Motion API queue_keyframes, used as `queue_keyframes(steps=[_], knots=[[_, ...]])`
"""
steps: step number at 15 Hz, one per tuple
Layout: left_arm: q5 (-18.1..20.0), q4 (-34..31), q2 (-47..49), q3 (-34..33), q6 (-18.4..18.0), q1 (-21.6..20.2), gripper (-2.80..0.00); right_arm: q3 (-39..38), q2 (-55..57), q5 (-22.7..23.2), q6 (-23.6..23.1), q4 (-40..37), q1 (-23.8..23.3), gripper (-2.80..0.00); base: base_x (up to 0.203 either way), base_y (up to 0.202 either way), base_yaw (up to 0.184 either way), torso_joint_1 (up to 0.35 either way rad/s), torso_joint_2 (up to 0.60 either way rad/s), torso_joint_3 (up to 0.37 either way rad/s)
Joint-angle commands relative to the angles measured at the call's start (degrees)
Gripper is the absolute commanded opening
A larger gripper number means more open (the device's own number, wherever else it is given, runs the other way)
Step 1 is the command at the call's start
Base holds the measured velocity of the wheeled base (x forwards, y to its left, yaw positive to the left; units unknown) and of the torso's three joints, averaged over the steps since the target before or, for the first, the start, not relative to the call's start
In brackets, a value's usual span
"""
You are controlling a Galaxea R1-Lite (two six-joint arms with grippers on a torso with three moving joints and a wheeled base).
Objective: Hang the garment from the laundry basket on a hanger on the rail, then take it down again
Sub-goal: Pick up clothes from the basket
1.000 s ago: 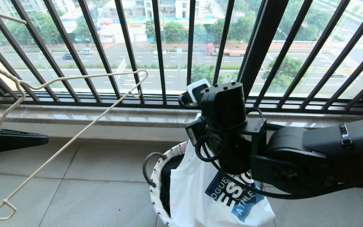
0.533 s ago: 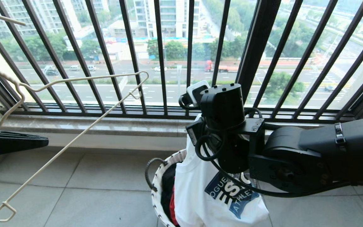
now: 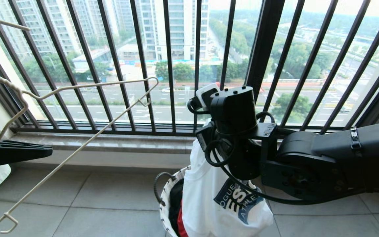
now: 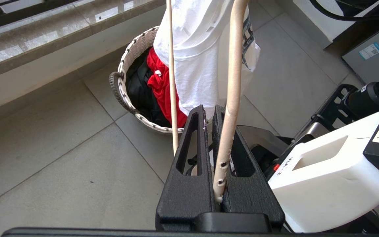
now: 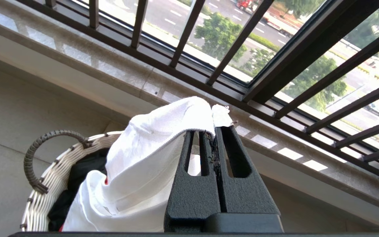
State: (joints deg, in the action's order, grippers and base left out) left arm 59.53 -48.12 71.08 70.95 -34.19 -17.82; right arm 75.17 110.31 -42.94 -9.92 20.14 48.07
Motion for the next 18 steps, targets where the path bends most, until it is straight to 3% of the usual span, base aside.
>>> queue_keyframes(steps=[1,9,12,16,18], knots=[[0.33,-0.22,0.20,-0.02,-0.17,0.07,-2.80,-0.02,0.08,-0.22,-0.10,0.16,-0.17,-2.80,0.000,0.000,0.000,-0.002,0.00,0.208],[0.33,0.24,0.37,-0.95,-1.14,0.07,-2.80,-0.02,0.17,-0.22,-0.10,0.16,-0.26,-2.80,0.000,0.000,0.000,0.005,0.00,0.197],[0.33,6.87,0.37,-4.98,-1.47,0.15,-2.80,0.23,0.52,0.03,-0.10,0.16,-0.69,-2.80,0.000,0.000,0.000,0.004,0.00,0.059],[-0.77,8.37,1.64,-6.61,-1.31,4.38,-2.80,1.34,0.86,0.34,-0.10,0.25,-2.42,-2.80,0.000,0.000,0.000,0.000,0.00,0.000],[-3.93,8.17,2.81,-6.74,-1.31,7.22,-2.80,2.26,0.69,0.75,-0.01,0.25,-3.59,-2.80,0.000,0.000,0.000,0.000,0.00,0.000]])
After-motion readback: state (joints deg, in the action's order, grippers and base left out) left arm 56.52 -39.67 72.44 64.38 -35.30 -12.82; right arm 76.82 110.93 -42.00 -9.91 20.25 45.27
